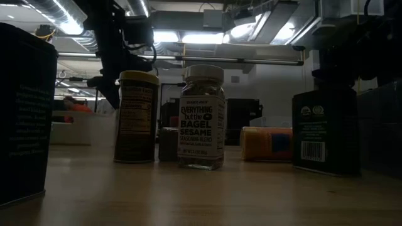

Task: Sort spices by type
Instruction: Put the left black seasoning bottle into the left transparent bin

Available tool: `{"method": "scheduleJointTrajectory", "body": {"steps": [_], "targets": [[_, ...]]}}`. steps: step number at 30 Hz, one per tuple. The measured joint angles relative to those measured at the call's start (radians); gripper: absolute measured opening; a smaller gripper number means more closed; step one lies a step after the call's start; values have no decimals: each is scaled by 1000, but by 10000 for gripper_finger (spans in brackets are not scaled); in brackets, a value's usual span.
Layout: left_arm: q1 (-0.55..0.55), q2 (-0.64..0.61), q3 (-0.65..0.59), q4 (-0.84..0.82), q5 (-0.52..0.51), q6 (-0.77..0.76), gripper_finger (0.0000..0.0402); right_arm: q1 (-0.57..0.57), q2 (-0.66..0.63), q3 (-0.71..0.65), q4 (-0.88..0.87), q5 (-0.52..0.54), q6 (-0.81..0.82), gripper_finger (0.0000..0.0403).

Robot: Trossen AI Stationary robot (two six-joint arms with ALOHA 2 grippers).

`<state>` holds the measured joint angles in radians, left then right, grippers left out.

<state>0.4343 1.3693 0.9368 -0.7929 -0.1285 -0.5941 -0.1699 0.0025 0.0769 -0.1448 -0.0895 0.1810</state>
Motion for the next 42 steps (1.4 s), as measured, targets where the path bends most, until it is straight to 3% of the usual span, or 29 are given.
{"method": "scheduleJointTrajectory", "body": {"steps": [25,42], "targets": [[32,-9,1,10,17,29,237,0,0,0,0,0,0,260],[37,-9,2,147,28,46,237,0,0,0,0,0,0,260]]}}
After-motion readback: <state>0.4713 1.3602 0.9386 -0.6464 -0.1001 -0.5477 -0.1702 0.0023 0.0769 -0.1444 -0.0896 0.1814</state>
